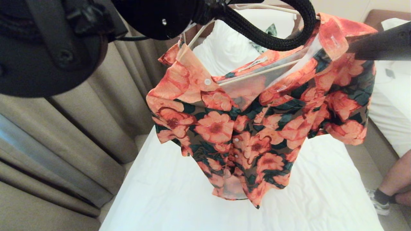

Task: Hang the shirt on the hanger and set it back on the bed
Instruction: Take the clothes hanger out of the clothes

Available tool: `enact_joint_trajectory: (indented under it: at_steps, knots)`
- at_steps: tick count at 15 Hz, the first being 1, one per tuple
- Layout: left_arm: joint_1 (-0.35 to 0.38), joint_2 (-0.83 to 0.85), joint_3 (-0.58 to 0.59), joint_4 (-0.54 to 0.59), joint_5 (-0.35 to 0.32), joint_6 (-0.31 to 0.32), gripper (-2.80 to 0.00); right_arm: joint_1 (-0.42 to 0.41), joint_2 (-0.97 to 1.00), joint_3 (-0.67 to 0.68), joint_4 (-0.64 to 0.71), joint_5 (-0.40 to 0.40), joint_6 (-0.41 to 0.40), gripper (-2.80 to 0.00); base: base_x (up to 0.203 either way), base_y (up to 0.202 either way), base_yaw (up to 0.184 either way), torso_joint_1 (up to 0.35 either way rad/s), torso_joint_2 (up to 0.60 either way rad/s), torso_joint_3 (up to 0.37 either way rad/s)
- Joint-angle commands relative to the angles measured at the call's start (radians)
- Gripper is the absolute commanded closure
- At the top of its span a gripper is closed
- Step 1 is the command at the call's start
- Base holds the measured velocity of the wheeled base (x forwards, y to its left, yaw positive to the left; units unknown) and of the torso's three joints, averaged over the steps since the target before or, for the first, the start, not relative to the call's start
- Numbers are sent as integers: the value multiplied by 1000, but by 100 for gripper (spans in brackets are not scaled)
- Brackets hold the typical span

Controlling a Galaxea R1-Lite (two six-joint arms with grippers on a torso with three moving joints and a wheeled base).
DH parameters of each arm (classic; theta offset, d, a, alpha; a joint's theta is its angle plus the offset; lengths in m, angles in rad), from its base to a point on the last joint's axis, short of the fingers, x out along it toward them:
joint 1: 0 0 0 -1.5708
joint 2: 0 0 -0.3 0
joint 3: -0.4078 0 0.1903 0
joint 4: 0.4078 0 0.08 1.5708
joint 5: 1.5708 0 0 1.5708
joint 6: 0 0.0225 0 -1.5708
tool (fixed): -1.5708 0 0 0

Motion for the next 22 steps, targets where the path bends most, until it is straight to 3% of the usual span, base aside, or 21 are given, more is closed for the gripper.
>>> enact_joint_trajectory:
  at_steps: [1, 12, 16, 17, 18, 22]
  knots:
    - [0, 18, 2, -3, 4, 1, 0, 11, 24, -1, 2, 3, 11, -280, 0, 0, 0, 0, 0, 0]
    - [1, 49, 1, -27, 7, 1, 0, 42, 38, -7, 16, 16, 35, -280, 0, 0, 0, 0, 0, 0]
    - [3, 23, 1, -26, 7, 2, 0, 47, 105, -22, -73, -1, 29, -280, 0, 0, 0, 0, 0, 0]
    - [3, 16, 5, -27, 7, 1, 0, 47, 120, -28, -79, -39, 29, 0, 0, 0, 0, 0, 0, 0]
    - [3, 10, 5, -27, 7, -3, 0, 47, 132, -34, -81, -72, 30, 0, 0, 0, 0, 0, 0, 0]
    - [3, 3, 7, -26, 7, -10, 0, 47, 138, -37, -82, -80, 30, 0, 0, 0, 0, 0, 0, 0]
